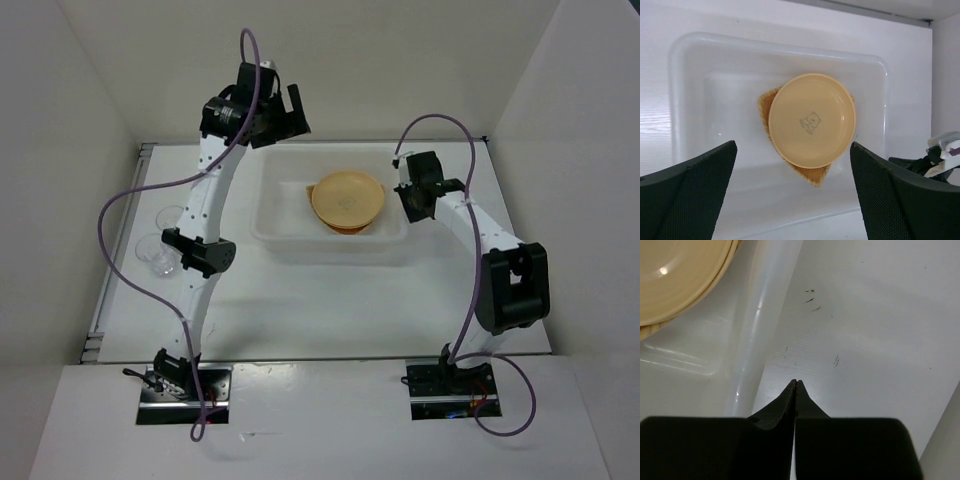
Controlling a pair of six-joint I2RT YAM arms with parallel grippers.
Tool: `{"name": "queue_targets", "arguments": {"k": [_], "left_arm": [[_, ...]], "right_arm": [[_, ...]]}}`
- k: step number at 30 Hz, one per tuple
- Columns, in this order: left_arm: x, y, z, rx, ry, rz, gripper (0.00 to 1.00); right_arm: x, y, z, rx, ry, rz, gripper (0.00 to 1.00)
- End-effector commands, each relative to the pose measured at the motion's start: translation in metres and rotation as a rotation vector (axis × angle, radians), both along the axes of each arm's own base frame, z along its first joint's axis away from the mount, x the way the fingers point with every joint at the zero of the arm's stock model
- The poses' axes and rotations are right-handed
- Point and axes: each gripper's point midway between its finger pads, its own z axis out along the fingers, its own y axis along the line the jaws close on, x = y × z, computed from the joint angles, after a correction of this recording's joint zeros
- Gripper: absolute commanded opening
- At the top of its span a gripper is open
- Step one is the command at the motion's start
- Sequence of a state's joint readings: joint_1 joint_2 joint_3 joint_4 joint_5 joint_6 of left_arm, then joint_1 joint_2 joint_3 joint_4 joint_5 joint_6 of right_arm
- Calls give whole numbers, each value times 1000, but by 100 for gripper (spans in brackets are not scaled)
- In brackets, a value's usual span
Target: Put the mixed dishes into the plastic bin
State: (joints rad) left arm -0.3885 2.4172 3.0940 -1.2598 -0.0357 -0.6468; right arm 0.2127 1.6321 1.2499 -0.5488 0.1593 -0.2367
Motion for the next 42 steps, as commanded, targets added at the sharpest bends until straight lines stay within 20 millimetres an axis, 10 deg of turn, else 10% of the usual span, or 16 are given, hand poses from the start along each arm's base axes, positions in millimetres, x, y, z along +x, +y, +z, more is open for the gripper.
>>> {"name": "queue_targets", "arguments": {"k": [1,3,6,7,8,9,11,12,15,21,42], "left_arm": [[-17,24,43,61,-102,51,100],[-31,44,76,105,-181,85,100],[-57,103,93,175,-154,341,100],[-60,119,51,220,-16,387,100],[-74,157,62,169,-9,484,100],[-93,202,17,191,101,539,100],[-102,208,33,106,23,525,100],[-107,242,-17,103,110,581,100],[-135,273,-66,62,192,578,100],[-135,286,-115,124,271,506,100],[-45,274,-212,226,368,372,100]], "right_arm": [[7,-3,56,22,-142,-30,0],[15,-3,92,34,-230,-38,0],[10,-3,100,26,-257,5,38],[7,-3,96,25,-255,5,68],[-3,-5,79,18,-223,5,79],[-16,-10,72,21,-218,-23,95],[-24,-12,72,27,-212,-30,97],[-30,-12,66,37,-201,-45,98],[-49,-17,46,48,-140,-67,98],[-64,-17,31,80,-107,-74,98],[-85,-42,35,-57,-89,-78,98]]}}
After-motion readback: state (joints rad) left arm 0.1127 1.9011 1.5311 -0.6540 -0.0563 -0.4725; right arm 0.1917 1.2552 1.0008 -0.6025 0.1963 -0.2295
